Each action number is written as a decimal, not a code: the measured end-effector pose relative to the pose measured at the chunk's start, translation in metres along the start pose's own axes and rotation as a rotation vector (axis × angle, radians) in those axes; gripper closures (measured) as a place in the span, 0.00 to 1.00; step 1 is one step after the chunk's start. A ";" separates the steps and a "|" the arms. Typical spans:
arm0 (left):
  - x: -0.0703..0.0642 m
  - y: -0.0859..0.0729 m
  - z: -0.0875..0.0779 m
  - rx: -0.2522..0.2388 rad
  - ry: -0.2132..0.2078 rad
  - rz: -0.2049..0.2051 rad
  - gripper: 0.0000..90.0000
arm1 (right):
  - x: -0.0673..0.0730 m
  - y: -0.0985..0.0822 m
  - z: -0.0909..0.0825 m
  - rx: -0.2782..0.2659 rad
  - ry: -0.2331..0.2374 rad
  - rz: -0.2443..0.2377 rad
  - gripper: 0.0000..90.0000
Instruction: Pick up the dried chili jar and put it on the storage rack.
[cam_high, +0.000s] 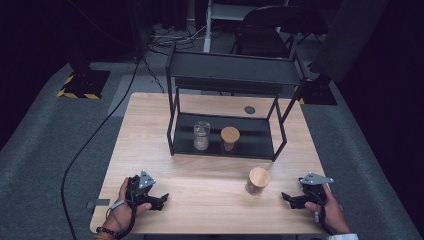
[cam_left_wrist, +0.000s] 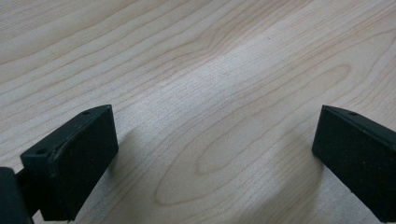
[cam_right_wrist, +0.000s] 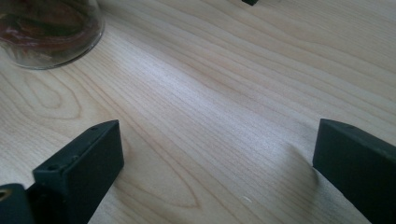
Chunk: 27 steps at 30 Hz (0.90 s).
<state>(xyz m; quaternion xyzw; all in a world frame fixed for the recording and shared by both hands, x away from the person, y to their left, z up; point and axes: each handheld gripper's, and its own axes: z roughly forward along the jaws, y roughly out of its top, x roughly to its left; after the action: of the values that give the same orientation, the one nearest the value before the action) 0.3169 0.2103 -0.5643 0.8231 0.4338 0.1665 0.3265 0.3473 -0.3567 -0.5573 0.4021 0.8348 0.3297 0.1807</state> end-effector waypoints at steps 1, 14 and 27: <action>0.000 0.000 0.000 -0.001 0.000 0.000 0.00 | 0.001 0.001 -0.001 0.000 0.000 -0.002 0.02; 0.000 0.000 0.000 -0.001 0.000 0.001 0.00 | 0.012 0.018 -0.022 -0.069 0.011 -0.047 0.02; 0.000 0.000 0.000 0.000 0.000 0.000 0.00 | 0.027 0.028 -0.028 -0.087 0.038 -0.110 0.02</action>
<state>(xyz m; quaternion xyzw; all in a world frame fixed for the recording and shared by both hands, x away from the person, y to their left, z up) 0.3169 0.2103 -0.5643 0.8229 0.4339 0.1666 0.3267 0.3302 -0.3340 -0.5182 0.3411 0.8439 0.3628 0.1997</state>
